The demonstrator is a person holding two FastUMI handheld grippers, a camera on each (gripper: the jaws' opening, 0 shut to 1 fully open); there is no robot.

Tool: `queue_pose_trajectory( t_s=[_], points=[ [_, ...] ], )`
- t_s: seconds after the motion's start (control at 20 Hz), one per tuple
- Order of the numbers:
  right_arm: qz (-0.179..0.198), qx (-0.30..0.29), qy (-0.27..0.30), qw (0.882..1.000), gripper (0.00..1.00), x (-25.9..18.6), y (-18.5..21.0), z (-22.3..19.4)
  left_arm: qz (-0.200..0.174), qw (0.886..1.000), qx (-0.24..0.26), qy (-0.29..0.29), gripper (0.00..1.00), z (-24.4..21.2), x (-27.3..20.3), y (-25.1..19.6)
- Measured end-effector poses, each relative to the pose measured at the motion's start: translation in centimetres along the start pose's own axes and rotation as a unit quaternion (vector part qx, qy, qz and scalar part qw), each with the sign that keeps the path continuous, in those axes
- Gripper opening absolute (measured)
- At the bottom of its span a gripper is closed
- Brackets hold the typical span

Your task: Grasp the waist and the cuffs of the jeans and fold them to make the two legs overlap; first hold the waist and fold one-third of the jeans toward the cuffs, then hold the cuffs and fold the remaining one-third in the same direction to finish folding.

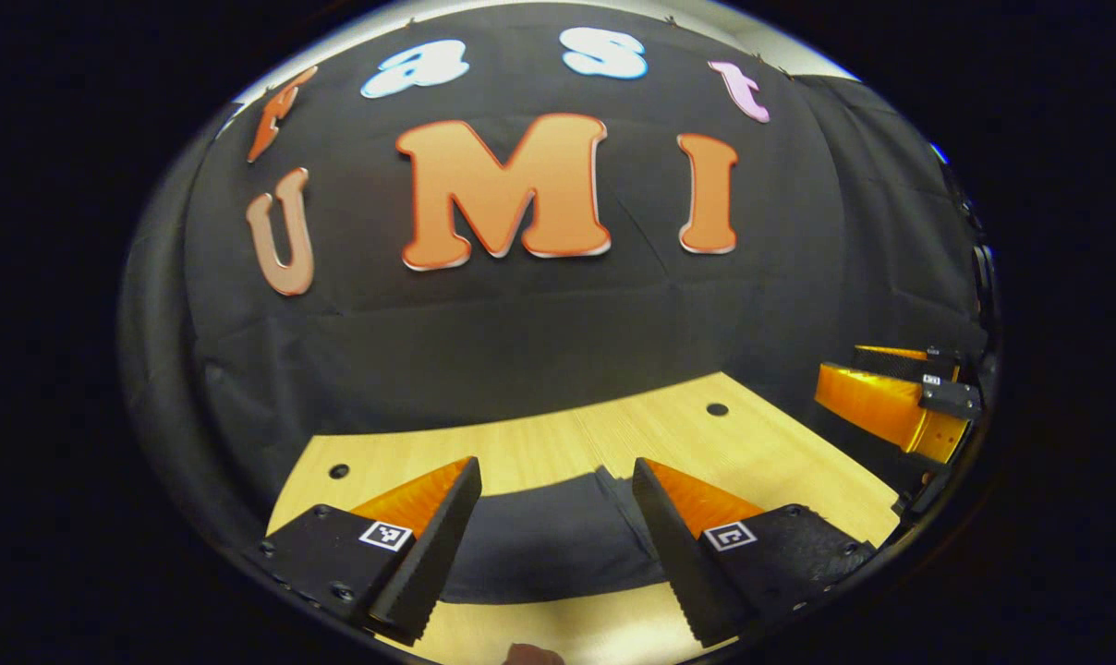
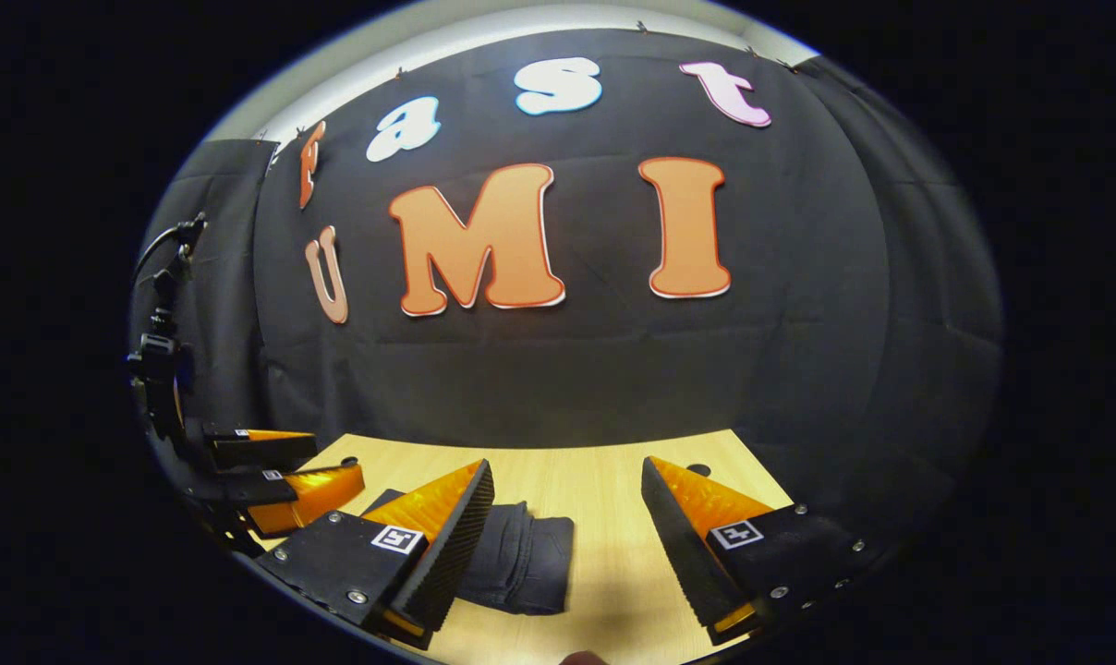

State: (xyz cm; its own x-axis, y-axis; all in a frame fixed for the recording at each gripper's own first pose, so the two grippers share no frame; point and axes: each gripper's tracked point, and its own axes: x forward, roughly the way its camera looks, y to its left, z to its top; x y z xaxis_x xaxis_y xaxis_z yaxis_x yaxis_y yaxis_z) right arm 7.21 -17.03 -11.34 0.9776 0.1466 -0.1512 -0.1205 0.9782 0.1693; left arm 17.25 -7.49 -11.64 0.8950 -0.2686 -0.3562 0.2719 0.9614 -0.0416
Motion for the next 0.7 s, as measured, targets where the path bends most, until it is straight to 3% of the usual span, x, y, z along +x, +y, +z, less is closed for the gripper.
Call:
queue_pose_trajectory(
  t_s=[0.25, 0.3, 0.45, 0.55, 0.7],
  points=[
    [-0.003, -0.013, -0.044, 0.999, 1.0, -0.4, 3.3, 2.3, 0.054, 0.996, -0.013, -0.068, 0.98, 2.9, -4.4, 5.9],
    [-0.009, -0.016, -0.054, 0.998, 0.96, -0.5, 3.4, 2.8, 0.066, 0.994, -0.016, -0.081, 0.98, 3.2, -5.4, 7.2],
    [-0.014, -0.018, -0.073, 0.997, 1.0, -0.7, 4.4, 3.6, 0.1, 0.988, -0.028, -0.115, 0.98, 3.7, -7.1, 9.9],
    [-0.008, -0.025, -0.079, 0.996, 0.96, -0.9, 5.4, 3.7, 0.111, 0.984, -0.028, -0.138, 0.98, 4.5, -8.6, 10.9],
    [-0.013, -0.033, -0.082, 0.996, 0.96, -0.8, 5.7, 3.5, 0.157, 0.973, -0.022, -0.17, 0.98, 5.5, -10.6, 13.5]
  ],
)
